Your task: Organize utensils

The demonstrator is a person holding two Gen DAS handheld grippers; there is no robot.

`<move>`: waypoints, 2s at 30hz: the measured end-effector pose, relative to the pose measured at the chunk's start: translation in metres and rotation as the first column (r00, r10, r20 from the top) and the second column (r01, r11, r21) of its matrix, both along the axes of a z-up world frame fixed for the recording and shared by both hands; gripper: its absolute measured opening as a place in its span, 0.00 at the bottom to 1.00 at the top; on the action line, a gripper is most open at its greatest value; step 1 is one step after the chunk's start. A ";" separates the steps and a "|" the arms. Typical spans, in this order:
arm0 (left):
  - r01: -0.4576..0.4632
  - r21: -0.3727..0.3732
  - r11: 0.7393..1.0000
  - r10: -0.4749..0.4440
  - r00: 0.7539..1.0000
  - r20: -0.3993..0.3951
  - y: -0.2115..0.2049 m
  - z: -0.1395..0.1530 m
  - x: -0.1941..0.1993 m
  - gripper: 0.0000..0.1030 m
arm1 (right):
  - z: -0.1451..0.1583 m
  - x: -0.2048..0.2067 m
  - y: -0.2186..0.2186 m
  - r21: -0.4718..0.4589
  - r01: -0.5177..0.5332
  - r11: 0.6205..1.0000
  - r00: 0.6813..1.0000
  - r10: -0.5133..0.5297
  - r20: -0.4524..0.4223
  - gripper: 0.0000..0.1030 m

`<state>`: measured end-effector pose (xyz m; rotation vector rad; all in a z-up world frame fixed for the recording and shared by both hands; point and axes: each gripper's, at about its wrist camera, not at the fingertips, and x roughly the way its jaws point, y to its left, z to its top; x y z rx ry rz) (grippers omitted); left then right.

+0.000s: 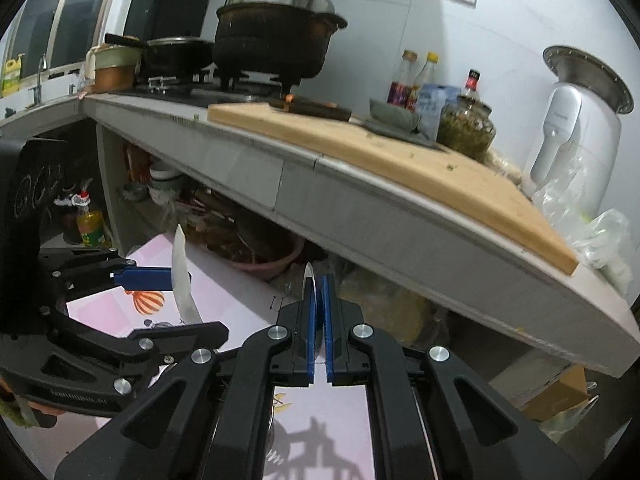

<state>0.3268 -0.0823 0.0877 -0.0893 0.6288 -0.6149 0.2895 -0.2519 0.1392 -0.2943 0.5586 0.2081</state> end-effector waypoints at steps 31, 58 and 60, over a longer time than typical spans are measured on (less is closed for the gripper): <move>0.043 0.068 0.997 -0.046 0.998 0.040 -0.006 -0.043 -0.025 0.60 | -0.053 -0.007 0.016 0.030 -0.022 0.999 0.996 0.024 -0.081 0.04; 0.042 0.149 0.988 -0.054 0.995 0.080 0.008 -0.054 -0.047 0.60 | -0.074 -0.003 0.025 0.040 -0.060 0.997 0.980 0.066 -0.188 0.04; 0.039 0.143 0.989 -0.052 0.995 0.081 0.011 -0.054 -0.048 0.60 | -0.076 -0.002 0.026 0.037 -0.063 0.997 0.979 0.069 -0.194 0.04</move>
